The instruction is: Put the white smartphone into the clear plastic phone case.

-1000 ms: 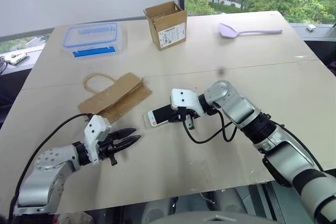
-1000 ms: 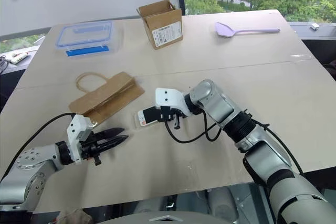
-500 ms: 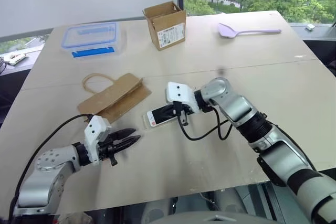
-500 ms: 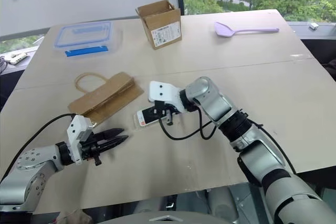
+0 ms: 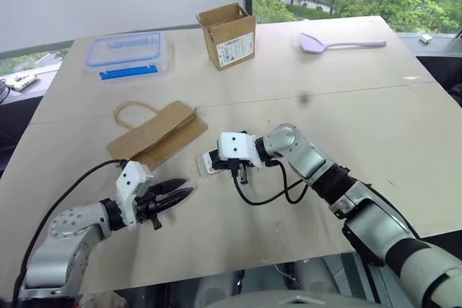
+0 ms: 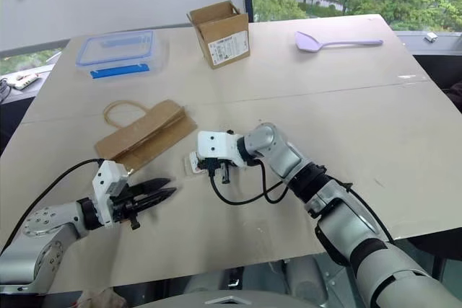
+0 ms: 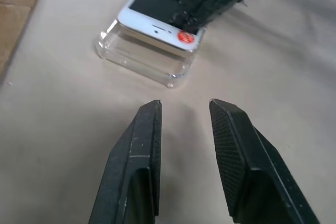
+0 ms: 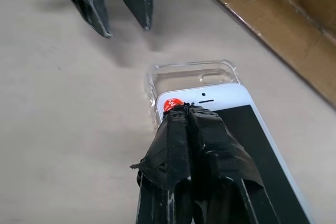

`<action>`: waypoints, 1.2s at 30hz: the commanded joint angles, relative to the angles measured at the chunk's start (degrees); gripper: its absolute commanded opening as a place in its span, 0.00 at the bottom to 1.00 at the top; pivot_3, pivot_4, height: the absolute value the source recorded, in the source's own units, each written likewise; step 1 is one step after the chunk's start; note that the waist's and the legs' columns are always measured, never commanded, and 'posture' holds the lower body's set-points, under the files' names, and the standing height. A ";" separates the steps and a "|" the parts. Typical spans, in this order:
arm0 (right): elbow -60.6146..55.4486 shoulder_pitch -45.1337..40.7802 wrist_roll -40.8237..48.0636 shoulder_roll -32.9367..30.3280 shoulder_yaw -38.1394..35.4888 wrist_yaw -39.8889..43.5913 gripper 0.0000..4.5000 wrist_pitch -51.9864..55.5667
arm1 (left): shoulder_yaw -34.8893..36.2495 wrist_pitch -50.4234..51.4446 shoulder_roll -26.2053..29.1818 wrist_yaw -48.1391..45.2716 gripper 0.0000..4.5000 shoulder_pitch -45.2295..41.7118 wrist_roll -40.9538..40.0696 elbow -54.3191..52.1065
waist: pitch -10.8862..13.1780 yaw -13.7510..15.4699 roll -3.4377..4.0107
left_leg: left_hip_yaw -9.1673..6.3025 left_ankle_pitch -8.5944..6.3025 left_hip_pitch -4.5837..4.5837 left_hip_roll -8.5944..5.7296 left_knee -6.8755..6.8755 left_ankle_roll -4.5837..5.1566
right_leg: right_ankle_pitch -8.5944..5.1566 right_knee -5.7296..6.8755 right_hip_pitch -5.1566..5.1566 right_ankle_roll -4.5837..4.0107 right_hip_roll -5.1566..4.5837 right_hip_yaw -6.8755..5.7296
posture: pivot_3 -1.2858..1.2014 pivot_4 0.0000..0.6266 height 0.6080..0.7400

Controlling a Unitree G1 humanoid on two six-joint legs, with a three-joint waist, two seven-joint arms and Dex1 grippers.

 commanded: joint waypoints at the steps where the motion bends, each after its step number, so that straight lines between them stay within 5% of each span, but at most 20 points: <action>1: 6.58 1.23 -4.80 -0.02 3.60 -0.63 0.00 -0.82 | 1.05 -0.27 0.42 0.03 0.32 0.16 -0.79 -2.39 | 0.00 -0.02 0.00 | 0.00 0.00 0.12 0.00 0.00 0.00 | -0.03 0.00 0.08 -0.04 0.00 0.00 | 0.52 0.24 1.00; 18: 5.21 3.60 0.75 1.48 -0.72 8.53 0.00 13.24 | 0.91 -0.27 -0.03 0.45 0.32 0.22 -0.81 -2.62 | -0.54 0.04 0.09 | 0.08 -0.01 0.71 0.04 -0.03 0.01 | -0.12 0.12 0.55 -0.13 0.00 0.13 | 0.52 0.24 1.00; 28: -4.50 -1.90 14.13 6.94 -16.07 3.43 0.00 20.33 | 0.57 -0.33 -0.61 0.86 0.32 -0.55 -0.69 -2.03 | -0.05 0.02 0.01 | 0.02 -0.01 0.27 0.03 -0.03 0.01 | -0.10 0.11 0.21 -0.13 -0.01 0.07 | 0.52 0.24 1.00; 36: -0.36 -4.44 13.44 7.59 -16.85 -0.48 0.00 17.56 | 0.81 -0.62 -1.15 1.07 0.32 -0.98 -0.44 -1.49 | -0.02 0.01 0.02 | -0.03 -0.02 -0.29 0.02 -0.09 -0.04 | 0.04 -0.04 -0.25 0.09 -0.05 -0.01 | 0.52 0.24 1.00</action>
